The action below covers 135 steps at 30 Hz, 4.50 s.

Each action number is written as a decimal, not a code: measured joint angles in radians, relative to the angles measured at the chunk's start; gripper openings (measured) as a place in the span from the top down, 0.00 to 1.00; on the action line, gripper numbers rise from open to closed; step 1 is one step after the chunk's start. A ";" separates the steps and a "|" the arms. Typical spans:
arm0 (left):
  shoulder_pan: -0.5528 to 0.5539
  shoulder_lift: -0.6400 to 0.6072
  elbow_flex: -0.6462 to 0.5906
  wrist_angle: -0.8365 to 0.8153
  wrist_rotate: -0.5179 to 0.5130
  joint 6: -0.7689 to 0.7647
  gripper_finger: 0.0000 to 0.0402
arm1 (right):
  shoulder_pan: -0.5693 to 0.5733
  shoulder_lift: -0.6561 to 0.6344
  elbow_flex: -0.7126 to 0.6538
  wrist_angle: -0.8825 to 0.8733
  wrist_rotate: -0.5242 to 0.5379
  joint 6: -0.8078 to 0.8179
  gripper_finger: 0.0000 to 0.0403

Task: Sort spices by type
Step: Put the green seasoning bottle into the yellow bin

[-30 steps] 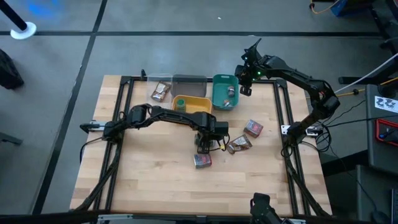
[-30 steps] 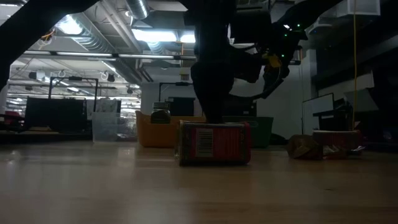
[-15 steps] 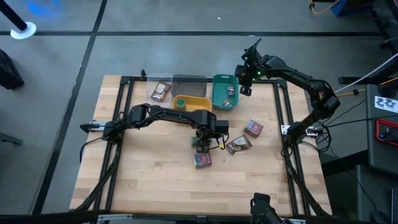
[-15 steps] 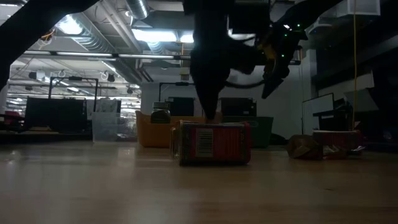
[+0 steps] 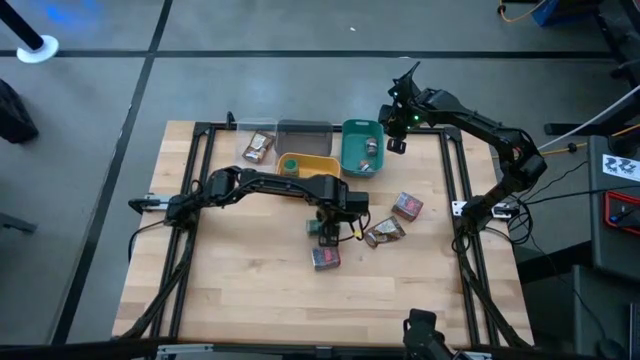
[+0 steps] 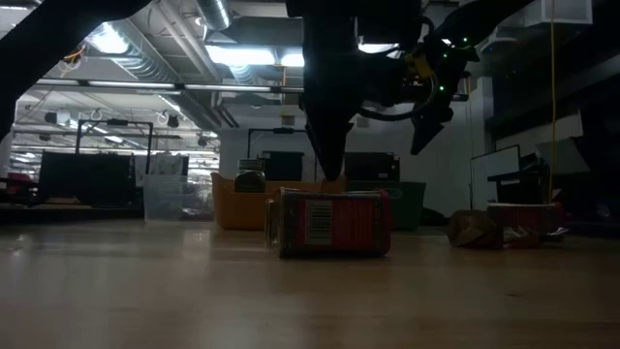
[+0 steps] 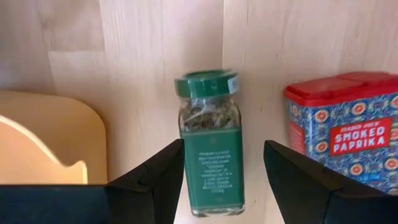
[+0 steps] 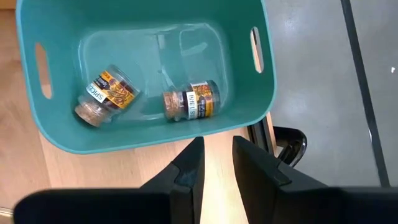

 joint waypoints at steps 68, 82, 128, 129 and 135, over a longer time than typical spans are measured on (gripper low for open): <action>0.149 -0.150 0.035 -0.036 -0.325 -0.090 0.54 | 0.000 -0.544 -0.522 0.196 -0.591 0.007 0.79; 0.221 -0.143 0.032 -0.067 -0.341 -0.082 0.53 | 0.000 -0.544 -0.522 0.195 -0.591 0.007 0.79; 0.101 -0.421 -0.406 0.085 -0.548 -0.231 0.53 | 0.000 -0.544 -0.522 0.216 -0.590 0.006 0.79; 0.117 -0.421 -0.425 0.134 -0.505 -0.216 0.53 | 0.000 -0.544 -0.522 0.217 -0.590 0.006 0.79; 0.181 -0.421 -0.528 0.514 -0.224 -0.079 0.52 | 0.000 -0.544 -0.522 0.218 -0.590 0.006 0.79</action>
